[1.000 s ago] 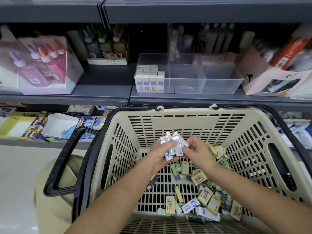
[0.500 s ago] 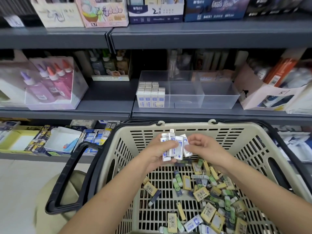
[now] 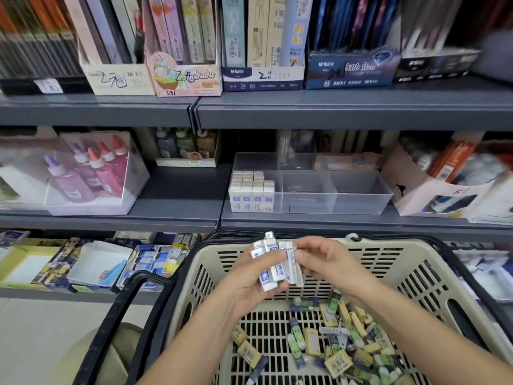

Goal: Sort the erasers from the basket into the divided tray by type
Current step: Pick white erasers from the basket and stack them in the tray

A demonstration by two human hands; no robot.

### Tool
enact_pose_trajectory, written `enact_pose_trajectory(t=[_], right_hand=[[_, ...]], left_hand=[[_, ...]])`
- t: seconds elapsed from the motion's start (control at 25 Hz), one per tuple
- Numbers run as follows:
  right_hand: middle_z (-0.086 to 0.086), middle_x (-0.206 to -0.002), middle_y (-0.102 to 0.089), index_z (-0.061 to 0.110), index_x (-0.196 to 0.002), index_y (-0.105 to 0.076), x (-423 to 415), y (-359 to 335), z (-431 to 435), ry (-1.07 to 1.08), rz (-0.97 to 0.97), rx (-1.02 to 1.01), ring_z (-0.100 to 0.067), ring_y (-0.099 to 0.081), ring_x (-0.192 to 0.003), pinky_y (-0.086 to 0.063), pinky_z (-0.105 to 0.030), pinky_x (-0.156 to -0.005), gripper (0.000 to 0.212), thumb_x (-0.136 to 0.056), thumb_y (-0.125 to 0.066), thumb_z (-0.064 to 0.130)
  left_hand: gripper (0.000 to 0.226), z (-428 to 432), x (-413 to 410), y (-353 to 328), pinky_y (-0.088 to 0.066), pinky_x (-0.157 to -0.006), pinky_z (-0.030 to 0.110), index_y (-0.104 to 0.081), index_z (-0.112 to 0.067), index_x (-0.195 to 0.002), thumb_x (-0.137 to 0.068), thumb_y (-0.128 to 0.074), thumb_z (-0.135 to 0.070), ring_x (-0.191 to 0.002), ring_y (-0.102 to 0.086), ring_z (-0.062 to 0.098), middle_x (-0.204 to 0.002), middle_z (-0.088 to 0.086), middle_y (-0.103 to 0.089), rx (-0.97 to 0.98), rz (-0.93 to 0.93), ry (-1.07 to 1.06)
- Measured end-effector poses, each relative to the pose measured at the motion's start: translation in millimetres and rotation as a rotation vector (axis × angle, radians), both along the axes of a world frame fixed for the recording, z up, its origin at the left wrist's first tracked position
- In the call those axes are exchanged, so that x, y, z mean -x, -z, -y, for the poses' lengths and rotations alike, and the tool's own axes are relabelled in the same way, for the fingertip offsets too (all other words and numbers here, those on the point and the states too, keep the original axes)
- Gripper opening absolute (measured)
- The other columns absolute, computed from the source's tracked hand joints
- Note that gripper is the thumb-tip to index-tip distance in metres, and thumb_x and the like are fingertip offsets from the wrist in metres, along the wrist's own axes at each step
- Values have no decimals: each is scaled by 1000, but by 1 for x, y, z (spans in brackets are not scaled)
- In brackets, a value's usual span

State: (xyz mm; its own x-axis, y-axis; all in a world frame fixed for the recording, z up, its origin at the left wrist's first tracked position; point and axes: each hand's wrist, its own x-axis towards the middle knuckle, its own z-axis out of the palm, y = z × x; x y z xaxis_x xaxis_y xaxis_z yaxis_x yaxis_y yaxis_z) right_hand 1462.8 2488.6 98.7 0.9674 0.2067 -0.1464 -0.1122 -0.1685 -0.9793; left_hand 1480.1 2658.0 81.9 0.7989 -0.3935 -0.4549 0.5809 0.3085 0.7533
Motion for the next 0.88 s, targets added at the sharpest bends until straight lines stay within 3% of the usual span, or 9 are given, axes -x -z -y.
enact_pose_trajectory(t=[0.2, 0.4, 0.52, 0.68, 0.8, 0.88], right_hand=[[-3, -80, -69, 26, -99, -68, -6, -5, 2, 76, 13, -68, -10, -57, -64, -43, -20, -55, 23, -92, -52, 11], [-10, -80, -66, 16, -96, -68, -9, -3, 0, 104, -133, -383, -14, -52, -60, -35, -20, -46, 25, -93, -45, 6], [-7, -78, -68, 12, -100, -65, -11, -2, -2, 67, -56, -299, -11, -54, -60, -40, -19, -51, 16, -88, -56, 8], [2, -71, -69, 12, -99, -66, -17, -11, 0, -6, -13, -179, -3, -55, -55, -44, -14, -52, 19, -80, -63, 14], [-1, -81, -73, 14, -96, -67, -32, -25, 6, -18, -14, -140, -6, -62, -65, -49, -15, -59, 26, -71, -69, 19], [-1, -87, -74, 17, -94, -68, -44, -34, 10, 6, 19, -31, -8, -65, -72, -51, -16, -65, 21, -75, -71, 10]], left_hand=[[31, -3, -3, -10, -50, -42, 24, -57, -11, -97, -72, -72, -1, -60, -68, 22, -76, 12, -72, -60, 72, -102], [28, -3, -8, -14, -49, -46, 26, -54, -16, -96, -78, -69, -1, -64, -69, 20, -80, 8, -71, -293, 266, -198], [29, 2, -5, -10, -49, -45, 24, -55, -18, -94, -77, -70, -1, -59, -66, 16, -81, 7, -69, -346, 283, -223], [27, 1, -4, -10, -49, -46, 25, -57, -17, -91, -75, -72, -1, -60, -67, 17, -77, 6, -70, -344, 277, -230], [28, -2, -18, -21, -49, -45, 25, -58, -20, -89, -75, -71, 0, -59, -67, 16, -72, 1, -70, -342, 315, -286], [29, -5, -35, -28, -48, -43, 24, -56, -22, -91, -77, -69, 0, -56, -66, 14, -74, 2, -69, -316, 315, -367]])
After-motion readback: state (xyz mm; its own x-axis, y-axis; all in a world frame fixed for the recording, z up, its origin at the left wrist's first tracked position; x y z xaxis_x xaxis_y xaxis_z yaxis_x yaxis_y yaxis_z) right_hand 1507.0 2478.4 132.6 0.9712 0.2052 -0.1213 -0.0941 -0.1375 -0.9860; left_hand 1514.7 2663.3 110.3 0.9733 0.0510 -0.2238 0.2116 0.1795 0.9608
